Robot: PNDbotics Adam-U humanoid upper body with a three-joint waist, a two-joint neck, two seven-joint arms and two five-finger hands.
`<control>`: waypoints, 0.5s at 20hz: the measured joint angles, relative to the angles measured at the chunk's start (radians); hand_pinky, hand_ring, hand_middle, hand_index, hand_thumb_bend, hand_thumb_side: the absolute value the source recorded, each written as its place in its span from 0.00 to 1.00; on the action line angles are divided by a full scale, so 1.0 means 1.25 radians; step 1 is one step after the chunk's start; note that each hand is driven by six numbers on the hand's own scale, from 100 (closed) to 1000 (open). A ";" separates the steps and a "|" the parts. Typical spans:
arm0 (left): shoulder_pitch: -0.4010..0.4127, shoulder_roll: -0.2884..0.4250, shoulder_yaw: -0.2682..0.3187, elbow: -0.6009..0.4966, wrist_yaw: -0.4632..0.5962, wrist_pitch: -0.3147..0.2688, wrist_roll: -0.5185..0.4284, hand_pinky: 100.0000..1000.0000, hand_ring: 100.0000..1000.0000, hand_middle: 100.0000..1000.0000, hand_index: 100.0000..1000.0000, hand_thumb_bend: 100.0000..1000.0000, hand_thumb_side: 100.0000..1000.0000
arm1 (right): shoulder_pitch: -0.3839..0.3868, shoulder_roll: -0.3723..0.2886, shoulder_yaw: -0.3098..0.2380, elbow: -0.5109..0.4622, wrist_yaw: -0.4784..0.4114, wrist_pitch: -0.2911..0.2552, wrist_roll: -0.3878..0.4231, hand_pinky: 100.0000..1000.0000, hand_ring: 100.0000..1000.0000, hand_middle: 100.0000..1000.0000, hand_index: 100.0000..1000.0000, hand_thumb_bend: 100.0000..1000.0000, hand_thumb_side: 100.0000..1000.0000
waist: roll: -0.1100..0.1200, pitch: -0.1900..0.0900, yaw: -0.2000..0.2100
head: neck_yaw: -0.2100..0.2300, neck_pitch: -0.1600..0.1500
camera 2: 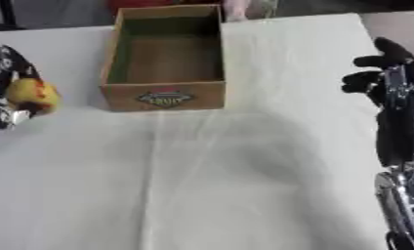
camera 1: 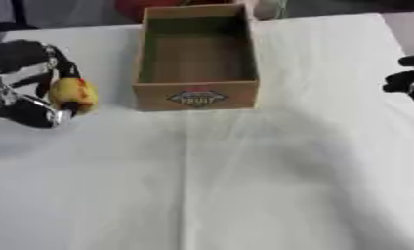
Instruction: Pick up objects on the table and place them in the box.
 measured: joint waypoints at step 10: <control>-0.158 -0.191 0.085 0.106 -0.250 -0.039 0.215 0.00 0.28 0.35 0.51 0.00 0.11 | -0.035 0.000 0.019 0.000 -0.011 -0.003 0.029 0.52 0.53 0.59 0.84 0.00 0.76 | 0.006 0.015 -0.069 | 0.022 0.000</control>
